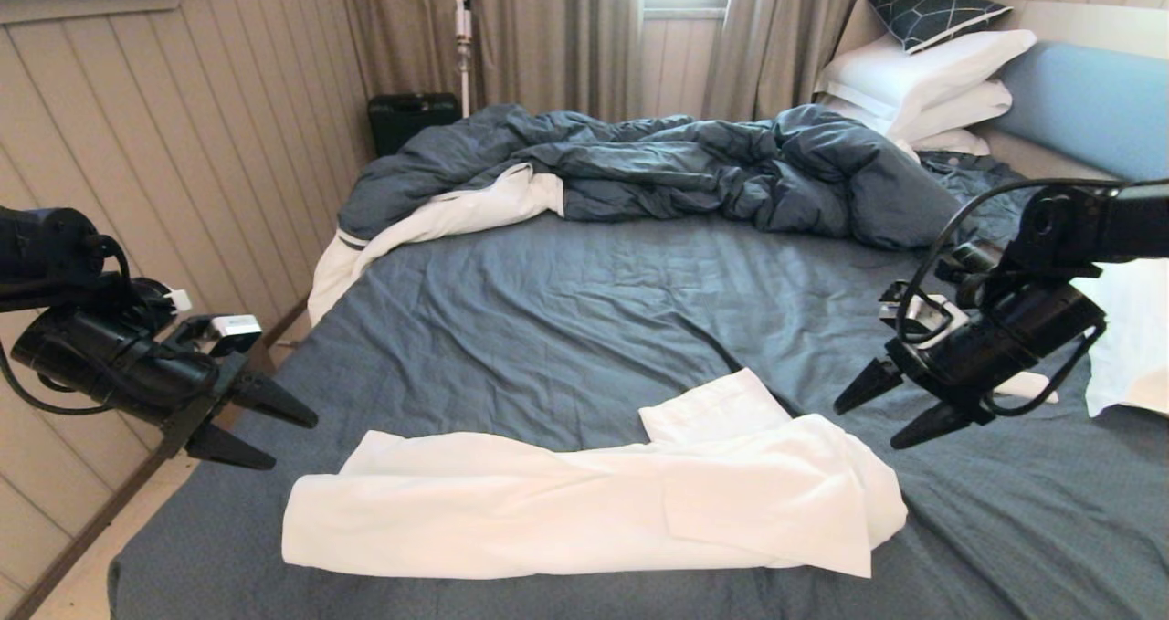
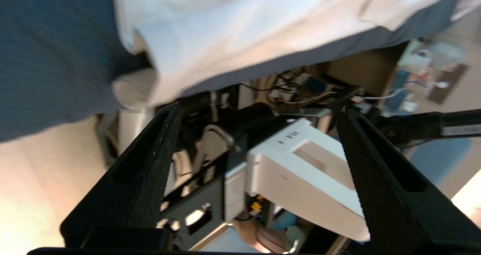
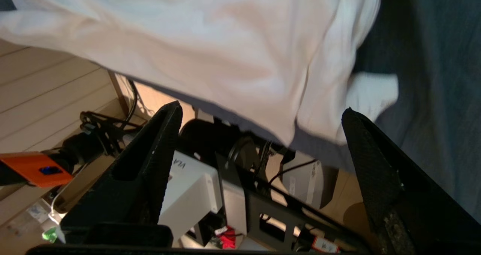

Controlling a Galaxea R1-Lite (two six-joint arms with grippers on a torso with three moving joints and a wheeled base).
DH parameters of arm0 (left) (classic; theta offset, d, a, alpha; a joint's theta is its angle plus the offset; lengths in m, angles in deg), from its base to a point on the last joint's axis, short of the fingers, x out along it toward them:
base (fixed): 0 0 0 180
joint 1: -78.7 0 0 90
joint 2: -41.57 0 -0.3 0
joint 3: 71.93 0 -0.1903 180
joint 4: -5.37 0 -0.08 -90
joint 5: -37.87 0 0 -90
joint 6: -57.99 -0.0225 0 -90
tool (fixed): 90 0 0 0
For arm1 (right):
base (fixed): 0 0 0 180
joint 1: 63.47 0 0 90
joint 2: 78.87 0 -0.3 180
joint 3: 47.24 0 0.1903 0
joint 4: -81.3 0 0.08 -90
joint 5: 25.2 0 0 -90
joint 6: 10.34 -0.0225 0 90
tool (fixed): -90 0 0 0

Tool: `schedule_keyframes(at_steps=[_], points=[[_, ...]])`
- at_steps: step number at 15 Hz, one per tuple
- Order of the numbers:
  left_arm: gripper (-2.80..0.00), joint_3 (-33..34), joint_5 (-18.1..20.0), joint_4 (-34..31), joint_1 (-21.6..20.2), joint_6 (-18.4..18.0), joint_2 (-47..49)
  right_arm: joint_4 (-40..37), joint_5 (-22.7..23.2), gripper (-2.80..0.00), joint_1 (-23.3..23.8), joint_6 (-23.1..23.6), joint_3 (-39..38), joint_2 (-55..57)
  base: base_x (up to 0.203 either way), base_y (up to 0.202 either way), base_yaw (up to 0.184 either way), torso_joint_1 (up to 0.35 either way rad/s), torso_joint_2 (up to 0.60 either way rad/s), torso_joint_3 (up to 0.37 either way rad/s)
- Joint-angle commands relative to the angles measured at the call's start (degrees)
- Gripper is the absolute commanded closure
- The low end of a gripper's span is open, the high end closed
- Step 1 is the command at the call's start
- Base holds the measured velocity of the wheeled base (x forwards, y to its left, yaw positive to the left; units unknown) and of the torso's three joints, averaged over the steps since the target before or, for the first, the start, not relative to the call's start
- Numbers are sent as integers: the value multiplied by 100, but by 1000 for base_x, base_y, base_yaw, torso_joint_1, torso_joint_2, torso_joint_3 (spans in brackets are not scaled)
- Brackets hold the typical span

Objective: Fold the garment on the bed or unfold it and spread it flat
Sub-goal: Fold the white T-shirt

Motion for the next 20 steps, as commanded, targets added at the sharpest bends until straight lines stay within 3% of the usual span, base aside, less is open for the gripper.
schedule_keyframes(at_steps=[1,8,11,20], points=[[-280,134,78,-62,-52,30,-186,64,20,-280,-19,6,-715,-582,0,0,0,0,0,0],[-280,265,83,-288,-43,151,-340,1675,-4,-280,-145,211,-2831,-845,0,0,0,0,0,0],[-280,256,83,-280,27,165,-328,1782,-23,-280,-154,488,-2950,-661,0,0,0,0,0,0],[-280,449,285,-253,10,159,-270,1801,-16,-280,-1096,496,-2855,-503,0,0,0,0,0,0]])
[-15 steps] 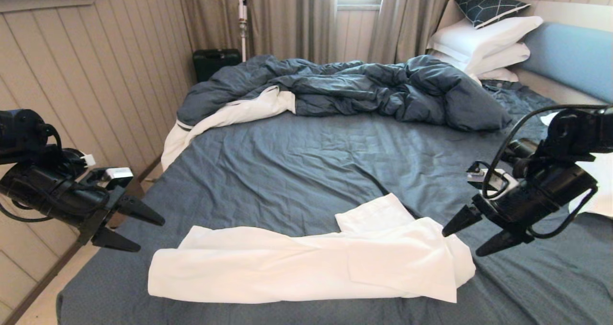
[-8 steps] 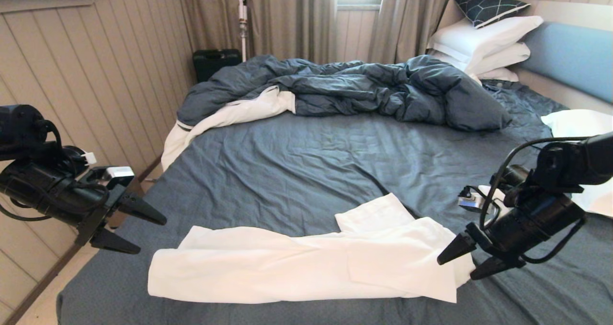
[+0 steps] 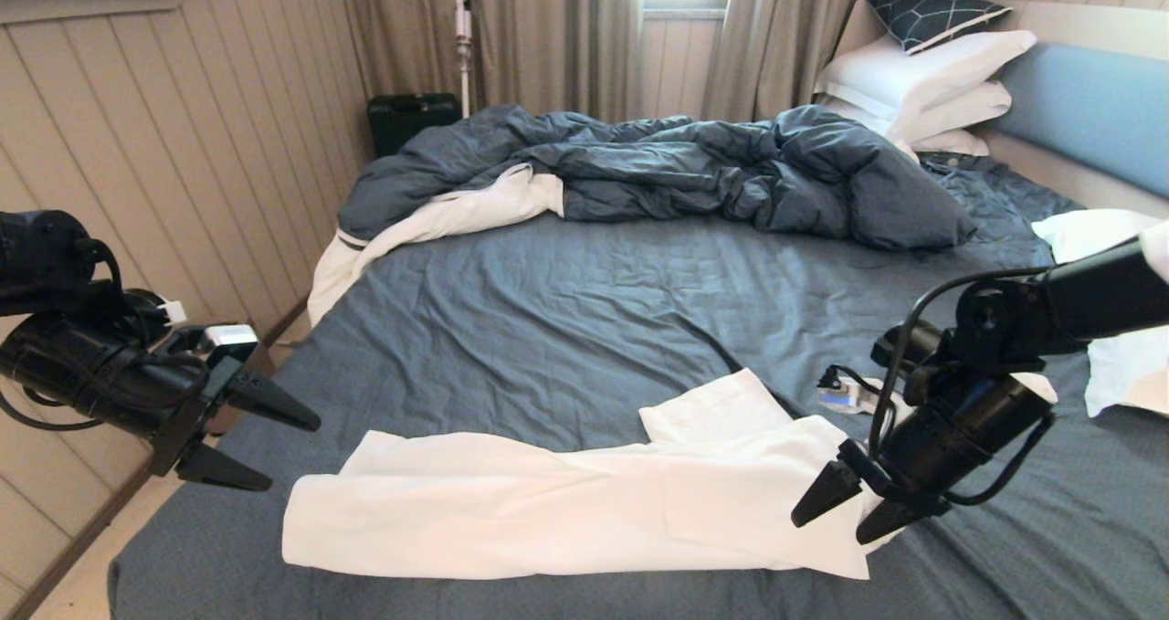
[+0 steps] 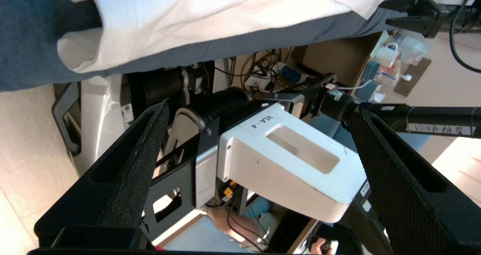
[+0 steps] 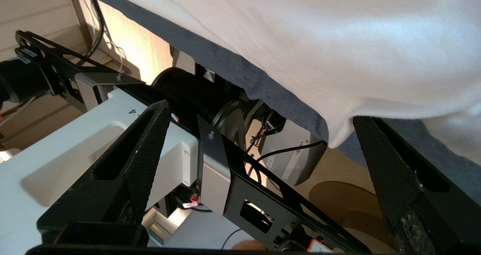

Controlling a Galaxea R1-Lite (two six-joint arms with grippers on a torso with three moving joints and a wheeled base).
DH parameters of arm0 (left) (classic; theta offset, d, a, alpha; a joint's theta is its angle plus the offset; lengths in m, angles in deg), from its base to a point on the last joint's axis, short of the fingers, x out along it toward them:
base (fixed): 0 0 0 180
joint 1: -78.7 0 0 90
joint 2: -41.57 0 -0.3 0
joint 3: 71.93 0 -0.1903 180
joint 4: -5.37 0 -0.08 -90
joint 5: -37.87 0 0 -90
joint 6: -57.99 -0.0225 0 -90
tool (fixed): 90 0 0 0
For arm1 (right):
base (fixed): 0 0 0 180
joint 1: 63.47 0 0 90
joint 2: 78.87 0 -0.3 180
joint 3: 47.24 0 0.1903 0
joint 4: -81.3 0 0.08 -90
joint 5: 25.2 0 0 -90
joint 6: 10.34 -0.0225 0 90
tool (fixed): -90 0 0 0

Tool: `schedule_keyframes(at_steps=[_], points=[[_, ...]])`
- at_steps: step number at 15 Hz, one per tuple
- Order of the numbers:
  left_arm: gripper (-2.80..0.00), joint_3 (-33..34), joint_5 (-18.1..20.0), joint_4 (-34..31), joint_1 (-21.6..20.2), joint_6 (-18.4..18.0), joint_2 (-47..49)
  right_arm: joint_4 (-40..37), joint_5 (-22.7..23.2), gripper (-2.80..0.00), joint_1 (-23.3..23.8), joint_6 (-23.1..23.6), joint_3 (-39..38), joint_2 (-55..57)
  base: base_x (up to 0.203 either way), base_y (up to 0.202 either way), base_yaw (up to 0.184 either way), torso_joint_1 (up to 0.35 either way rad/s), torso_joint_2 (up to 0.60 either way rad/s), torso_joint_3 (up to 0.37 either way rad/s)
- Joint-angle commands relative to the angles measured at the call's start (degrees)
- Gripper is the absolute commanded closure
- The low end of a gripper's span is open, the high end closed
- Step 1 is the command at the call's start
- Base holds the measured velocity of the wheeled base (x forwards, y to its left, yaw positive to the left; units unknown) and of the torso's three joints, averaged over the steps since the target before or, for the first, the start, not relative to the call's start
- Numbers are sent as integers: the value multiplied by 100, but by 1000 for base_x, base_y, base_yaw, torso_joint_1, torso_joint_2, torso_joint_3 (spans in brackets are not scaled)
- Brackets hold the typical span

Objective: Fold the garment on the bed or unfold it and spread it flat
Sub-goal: Fold the white T-shirt

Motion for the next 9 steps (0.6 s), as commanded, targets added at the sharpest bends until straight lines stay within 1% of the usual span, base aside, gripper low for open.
schedule_keyframes(at_steps=[1,3,5,7,9], points=[[-280,25,29,-42,-4,-12,-6,-36,14,-280,-61,3,27,62,0,0,0,0,0,0],[-280,33,53,-68,-1,-47,-28,-114,-70,-280,-208,-72,354,320,0,0,0,0,0,0],[-280,53,124,-83,5,-93,19,-169,-388,-280,-223,-116,397,338,0,0,0,0,0,0],[-280,85,157,-32,-4,-133,51,-169,-605,-280,-228,-246,410,284,0,0,0,0,0,0],[-280,60,158,-6,-4,-158,86,-152,-1062,-280,-320,-449,483,319,0,0,0,0,0,0]])
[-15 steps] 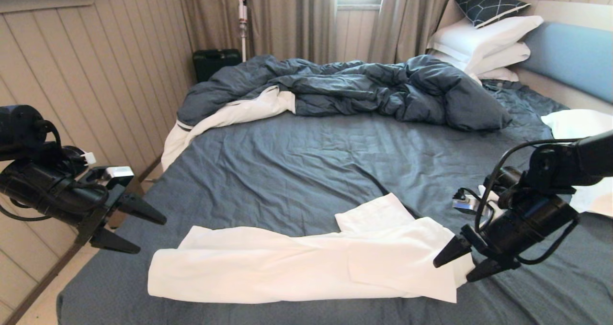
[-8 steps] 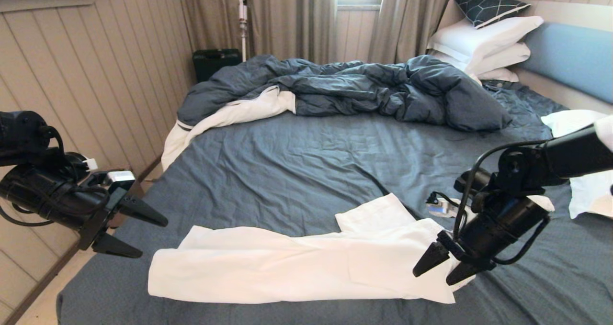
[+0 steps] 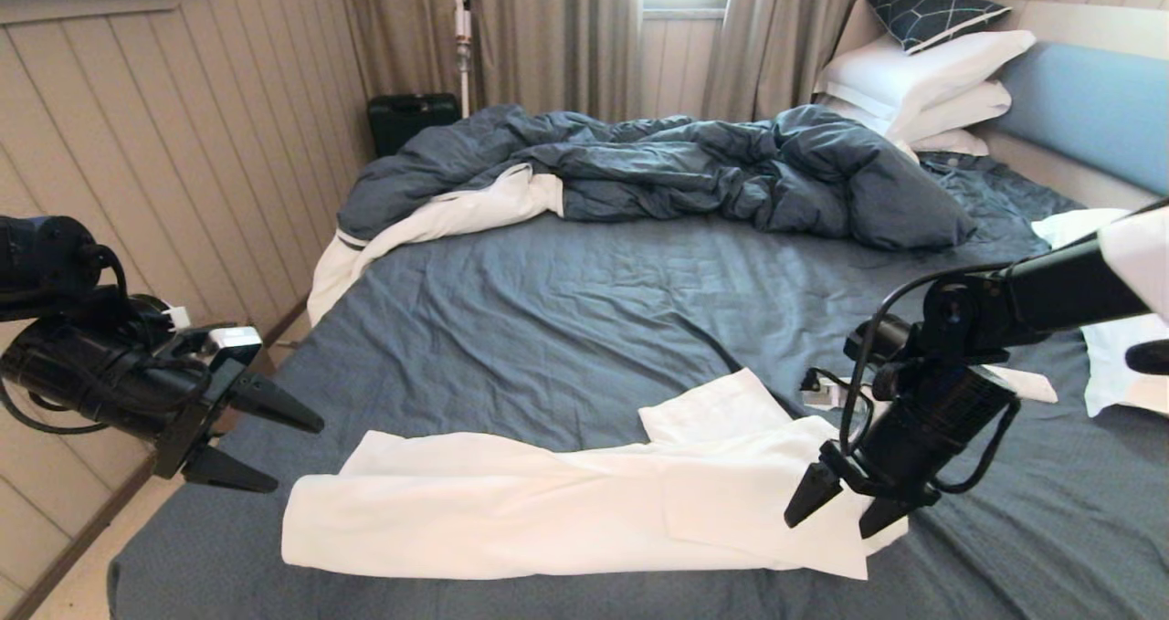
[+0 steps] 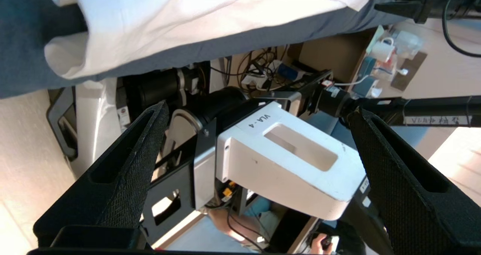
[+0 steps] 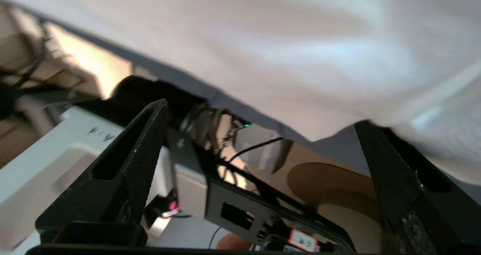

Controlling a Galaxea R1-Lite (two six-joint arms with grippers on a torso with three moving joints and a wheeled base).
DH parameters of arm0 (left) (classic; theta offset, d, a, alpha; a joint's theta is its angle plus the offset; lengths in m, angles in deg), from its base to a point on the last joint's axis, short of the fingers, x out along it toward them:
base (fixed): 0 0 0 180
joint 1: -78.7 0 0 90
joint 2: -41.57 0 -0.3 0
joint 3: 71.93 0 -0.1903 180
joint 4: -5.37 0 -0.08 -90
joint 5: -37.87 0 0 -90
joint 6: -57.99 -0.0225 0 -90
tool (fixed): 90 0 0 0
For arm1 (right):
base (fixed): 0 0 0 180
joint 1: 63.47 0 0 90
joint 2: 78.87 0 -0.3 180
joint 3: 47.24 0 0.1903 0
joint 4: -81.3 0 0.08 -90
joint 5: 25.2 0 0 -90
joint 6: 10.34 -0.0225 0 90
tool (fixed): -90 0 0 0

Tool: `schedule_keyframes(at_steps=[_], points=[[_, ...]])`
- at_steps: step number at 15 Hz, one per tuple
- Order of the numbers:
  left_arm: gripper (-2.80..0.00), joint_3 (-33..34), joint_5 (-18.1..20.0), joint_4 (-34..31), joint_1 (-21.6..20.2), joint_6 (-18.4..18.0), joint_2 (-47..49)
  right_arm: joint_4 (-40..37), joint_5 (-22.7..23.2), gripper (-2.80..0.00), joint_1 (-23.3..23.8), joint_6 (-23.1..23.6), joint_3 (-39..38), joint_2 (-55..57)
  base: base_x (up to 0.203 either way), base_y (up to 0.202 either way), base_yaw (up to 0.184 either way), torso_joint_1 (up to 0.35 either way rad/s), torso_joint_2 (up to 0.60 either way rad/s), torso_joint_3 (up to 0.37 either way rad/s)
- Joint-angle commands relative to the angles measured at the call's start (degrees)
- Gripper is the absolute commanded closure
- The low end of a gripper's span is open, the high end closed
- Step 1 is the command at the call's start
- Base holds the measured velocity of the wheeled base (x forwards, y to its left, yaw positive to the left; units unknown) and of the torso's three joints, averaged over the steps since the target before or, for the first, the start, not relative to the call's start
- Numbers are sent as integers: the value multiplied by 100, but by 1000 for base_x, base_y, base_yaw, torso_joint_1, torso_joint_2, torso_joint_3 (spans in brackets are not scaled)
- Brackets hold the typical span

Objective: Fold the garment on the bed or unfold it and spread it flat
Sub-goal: Fold the white T-shirt

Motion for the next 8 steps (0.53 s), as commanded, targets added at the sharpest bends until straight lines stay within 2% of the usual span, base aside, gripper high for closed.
schedule_keyframes(at_steps=[1,4,8], points=[[-280,-32,70,-30,-7,-10,81,6,-402,-280,-130,-215,86,72,0,0,0,0,0,0],[-280,-40,342,-38,-17,-104,71,14,-517,-280,-402,-686,375,167,0,0,0,0,0,0],[-280,13,362,-47,-77,-210,81,14,-881,-280,-558,-999,586,408,0,0,0,0,0,0]])
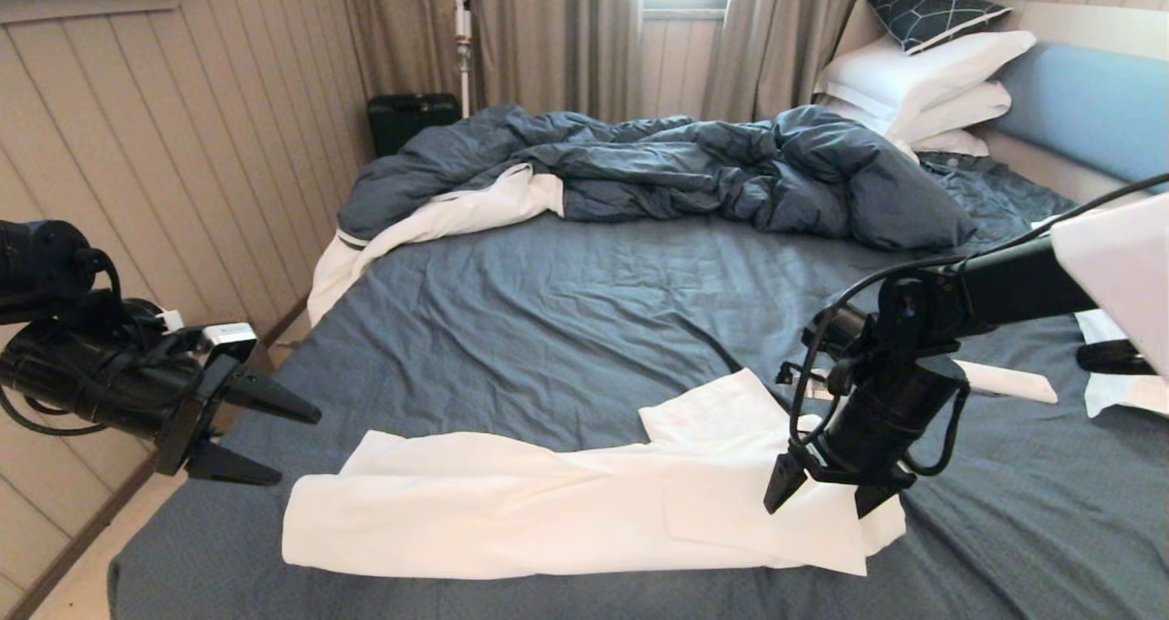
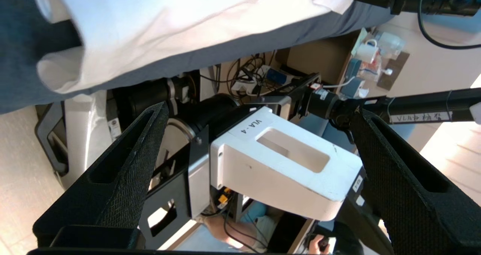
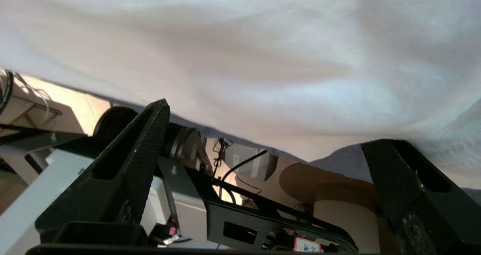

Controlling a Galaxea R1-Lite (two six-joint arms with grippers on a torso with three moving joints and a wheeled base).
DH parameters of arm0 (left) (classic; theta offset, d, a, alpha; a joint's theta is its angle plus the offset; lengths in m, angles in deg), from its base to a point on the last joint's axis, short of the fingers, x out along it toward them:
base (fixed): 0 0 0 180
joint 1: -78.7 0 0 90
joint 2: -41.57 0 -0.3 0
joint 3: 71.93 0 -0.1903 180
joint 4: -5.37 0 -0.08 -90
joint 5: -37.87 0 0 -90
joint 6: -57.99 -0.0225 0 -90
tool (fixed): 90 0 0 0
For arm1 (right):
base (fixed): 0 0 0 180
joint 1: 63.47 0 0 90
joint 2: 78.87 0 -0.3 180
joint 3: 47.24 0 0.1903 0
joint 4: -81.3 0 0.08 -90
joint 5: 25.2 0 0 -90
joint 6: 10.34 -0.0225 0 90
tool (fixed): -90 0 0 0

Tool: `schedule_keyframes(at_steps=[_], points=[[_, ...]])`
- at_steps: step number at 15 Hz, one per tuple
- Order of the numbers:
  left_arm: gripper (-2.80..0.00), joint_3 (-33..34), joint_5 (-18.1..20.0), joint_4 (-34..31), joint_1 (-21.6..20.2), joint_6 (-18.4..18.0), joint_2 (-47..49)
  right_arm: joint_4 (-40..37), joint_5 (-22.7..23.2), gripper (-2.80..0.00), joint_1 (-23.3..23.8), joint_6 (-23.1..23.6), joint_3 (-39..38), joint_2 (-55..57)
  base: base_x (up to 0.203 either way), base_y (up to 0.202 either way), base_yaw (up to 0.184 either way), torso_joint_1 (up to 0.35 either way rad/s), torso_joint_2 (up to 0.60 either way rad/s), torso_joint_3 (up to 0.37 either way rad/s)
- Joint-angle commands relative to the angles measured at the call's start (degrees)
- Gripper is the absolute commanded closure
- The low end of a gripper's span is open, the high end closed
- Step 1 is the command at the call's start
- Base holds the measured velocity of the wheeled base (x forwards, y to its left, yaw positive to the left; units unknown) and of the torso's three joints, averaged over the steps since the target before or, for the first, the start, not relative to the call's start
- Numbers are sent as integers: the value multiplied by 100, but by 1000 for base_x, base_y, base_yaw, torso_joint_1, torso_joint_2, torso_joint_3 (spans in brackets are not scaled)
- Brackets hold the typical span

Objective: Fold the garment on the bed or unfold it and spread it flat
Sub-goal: Fold the white T-shirt

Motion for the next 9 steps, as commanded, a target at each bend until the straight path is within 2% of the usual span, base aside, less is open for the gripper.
schedule_keyframes(at_steps=[1,2,4,9], points=[[-280,18,31,-41,-29,-15,31,-27,-10,-280,-72,-81,93,167,0,0,0,0,0,0],[-280,18,39,-41,-30,-15,52,-27,-30,-280,-81,-109,94,176,0,0,0,0,0,0],[-280,18,101,-61,-25,-24,69,-27,-47,0,-73,-118,94,154,0,0,0,0,0,0],[-280,14,110,-68,-22,-19,147,-27,-214,0,-63,-197,59,88,0,0,0,0,0,0]])
